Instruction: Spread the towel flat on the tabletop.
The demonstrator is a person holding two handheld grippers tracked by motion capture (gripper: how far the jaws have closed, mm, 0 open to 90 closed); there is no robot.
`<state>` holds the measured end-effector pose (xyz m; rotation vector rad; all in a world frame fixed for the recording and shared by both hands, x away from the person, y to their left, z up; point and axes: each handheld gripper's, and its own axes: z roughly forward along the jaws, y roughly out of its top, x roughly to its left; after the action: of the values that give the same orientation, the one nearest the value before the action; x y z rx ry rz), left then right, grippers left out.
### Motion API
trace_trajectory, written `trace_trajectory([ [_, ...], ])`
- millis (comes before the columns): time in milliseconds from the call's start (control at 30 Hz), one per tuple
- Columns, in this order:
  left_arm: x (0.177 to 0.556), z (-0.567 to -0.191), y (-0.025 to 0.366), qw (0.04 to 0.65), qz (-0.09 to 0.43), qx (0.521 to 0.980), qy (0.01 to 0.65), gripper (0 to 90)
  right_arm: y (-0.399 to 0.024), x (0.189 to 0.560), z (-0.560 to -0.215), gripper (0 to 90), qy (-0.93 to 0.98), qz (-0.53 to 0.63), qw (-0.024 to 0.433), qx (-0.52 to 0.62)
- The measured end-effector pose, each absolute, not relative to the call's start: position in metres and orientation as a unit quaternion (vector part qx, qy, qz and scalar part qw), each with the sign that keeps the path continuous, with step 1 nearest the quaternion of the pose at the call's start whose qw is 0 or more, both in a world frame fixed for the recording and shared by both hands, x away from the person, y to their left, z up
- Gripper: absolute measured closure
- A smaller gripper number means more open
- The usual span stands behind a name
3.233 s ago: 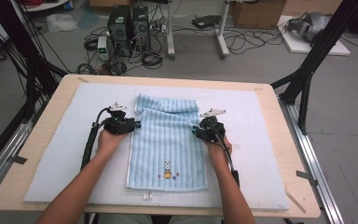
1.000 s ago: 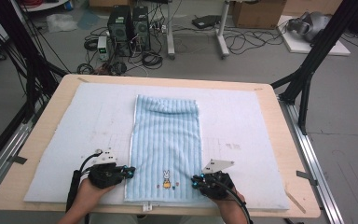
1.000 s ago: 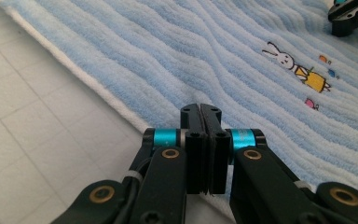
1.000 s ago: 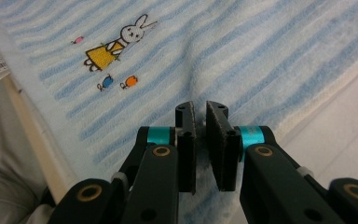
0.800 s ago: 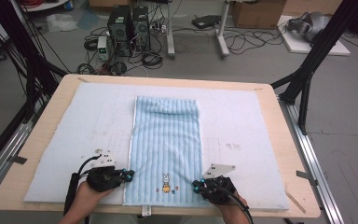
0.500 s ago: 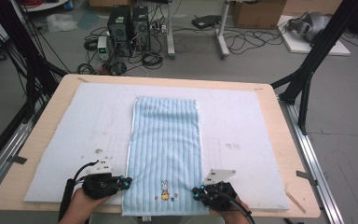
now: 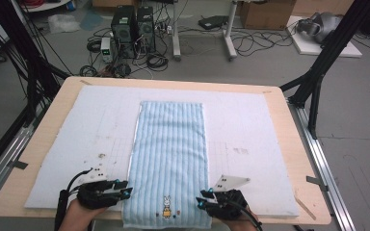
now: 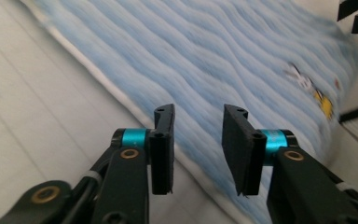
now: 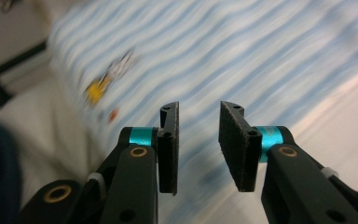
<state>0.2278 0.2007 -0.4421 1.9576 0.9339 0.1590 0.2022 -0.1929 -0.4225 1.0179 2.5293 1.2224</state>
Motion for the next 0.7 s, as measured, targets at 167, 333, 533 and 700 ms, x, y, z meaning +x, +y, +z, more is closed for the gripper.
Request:
trace_trajectory([
  [167, 0.256, -0.437, 0.197, 0.478, 0.085, 0.786, 0.384, 60.1, -0.188, 0.227, -0.424, 67.0, 0.827, 0.419, 0.115, 0.356],
  [333, 0.286, -0.443, 0.186, 0.468, 0.074, 0.784, 0.401, 66.8, -0.174, 0.258, -0.43, 65.1, 0.827, 0.414, 0.124, 0.359],
  [533, 0.292, -0.451, 0.176, 0.446, 0.083, 0.8, 0.393, 67.2, -0.158, 0.275, -0.442, 65.9, 0.853, 0.375, 0.116, 0.346],
  [700, 0.282, -0.45, 0.178, 0.427, 0.114, 0.816, 0.373, 86.7, -0.159, 0.272, -0.441, 68.3, 0.87, 0.359, 0.109, 0.319],
])
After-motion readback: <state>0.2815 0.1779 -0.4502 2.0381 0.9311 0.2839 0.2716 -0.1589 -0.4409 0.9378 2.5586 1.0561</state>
